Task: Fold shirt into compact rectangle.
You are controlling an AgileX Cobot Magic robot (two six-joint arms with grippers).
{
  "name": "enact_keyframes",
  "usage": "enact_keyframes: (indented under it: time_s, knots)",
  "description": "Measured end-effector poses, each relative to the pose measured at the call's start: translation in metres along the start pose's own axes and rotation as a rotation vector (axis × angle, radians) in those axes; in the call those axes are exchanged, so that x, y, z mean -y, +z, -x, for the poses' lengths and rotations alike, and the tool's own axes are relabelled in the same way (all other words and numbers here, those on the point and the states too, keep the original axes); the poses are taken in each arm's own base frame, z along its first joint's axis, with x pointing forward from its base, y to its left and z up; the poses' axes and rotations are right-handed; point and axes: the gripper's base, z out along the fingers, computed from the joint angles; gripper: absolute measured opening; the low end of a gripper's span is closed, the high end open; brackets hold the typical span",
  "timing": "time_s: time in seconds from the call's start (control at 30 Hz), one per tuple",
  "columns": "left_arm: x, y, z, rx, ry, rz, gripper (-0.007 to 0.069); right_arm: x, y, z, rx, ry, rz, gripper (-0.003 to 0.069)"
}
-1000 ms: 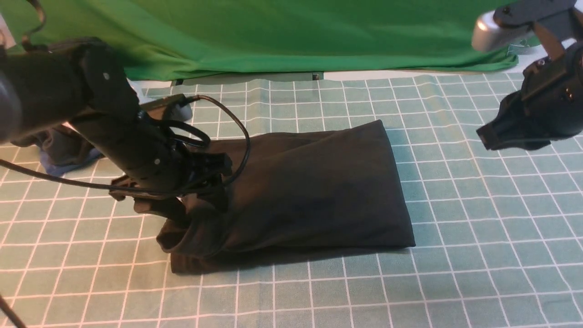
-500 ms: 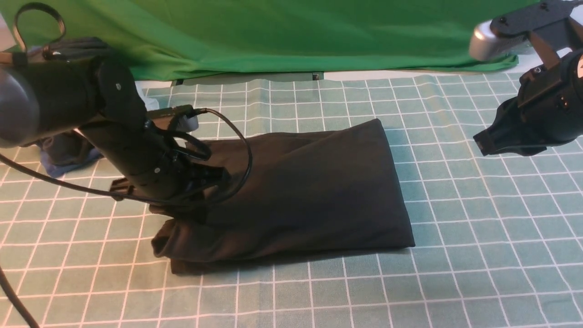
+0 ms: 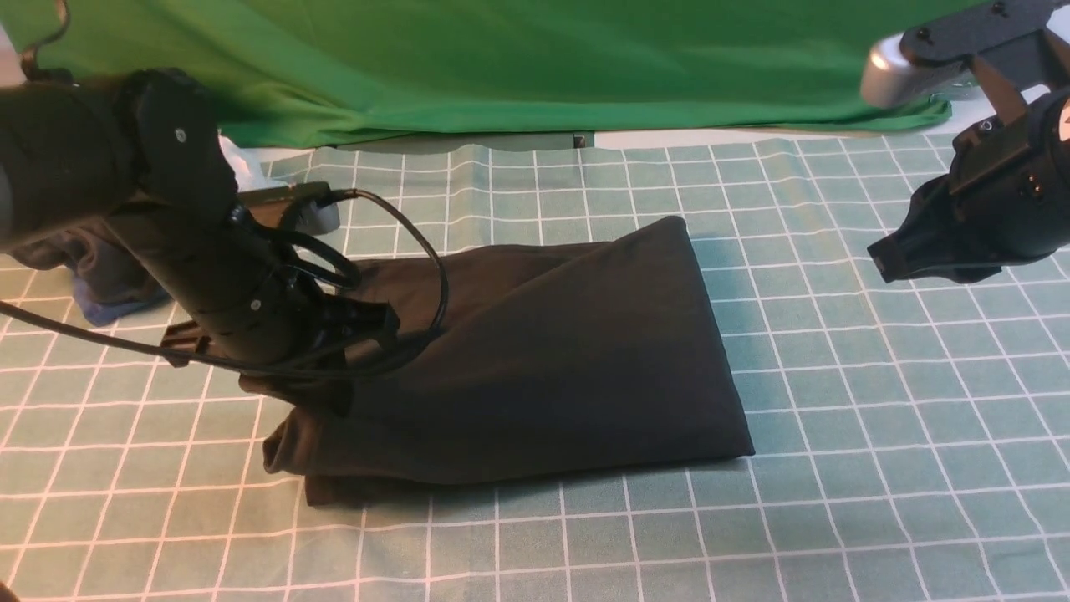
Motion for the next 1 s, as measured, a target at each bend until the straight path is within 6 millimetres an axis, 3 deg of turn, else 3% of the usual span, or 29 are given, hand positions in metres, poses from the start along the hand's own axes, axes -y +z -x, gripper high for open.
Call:
enact_keyframes:
  time_s: [0.17,0.3,0.4,0.53,0.67,0.87,0.93,0.97,1.0]
  knots:
    - [-0.001,0.001,0.000,-0.004,0.003,0.012,0.0136,0.000,0.000,0.000,0.001,0.000,0.000,0.0019]
    - [-0.006,-0.001,0.000,-0.016,0.039,0.069,0.0324,0.000,0.000,0.000,0.005,0.000,-0.001,0.0019]
    - [-0.009,-0.012,0.003,-0.040,0.063,0.139,0.0449,0.000,0.000,0.001,0.007,0.000,-0.001,0.0019]
    - [-0.010,-0.032,0.014,-0.007,0.058,0.205,0.0527,0.000,0.000,0.001,0.007,0.000,-0.001,0.0019]
    - [-0.002,-0.047,0.029,0.112,0.042,0.154,0.0536,0.000,0.000,0.001,0.009,0.004,0.004,0.0019]
    - [0.013,-0.039,0.033,0.103,0.009,-0.013,0.0453,-0.002,0.000,0.001,0.012,0.016,0.019,0.0019]
    - [0.019,-0.033,0.032,0.067,0.027,-0.071,0.0337,-0.002,0.000,0.002,0.016,0.018,0.021,0.0019]
    - [0.019,-0.032,0.031,0.062,0.031,-0.073,0.0325,-0.002,0.000,0.002,0.019,0.018,0.021,0.0019]
    - [0.021,-0.027,0.029,0.045,0.061,-0.079,0.0218,-0.002,0.000,0.002,0.020,0.019,0.022,0.0019]
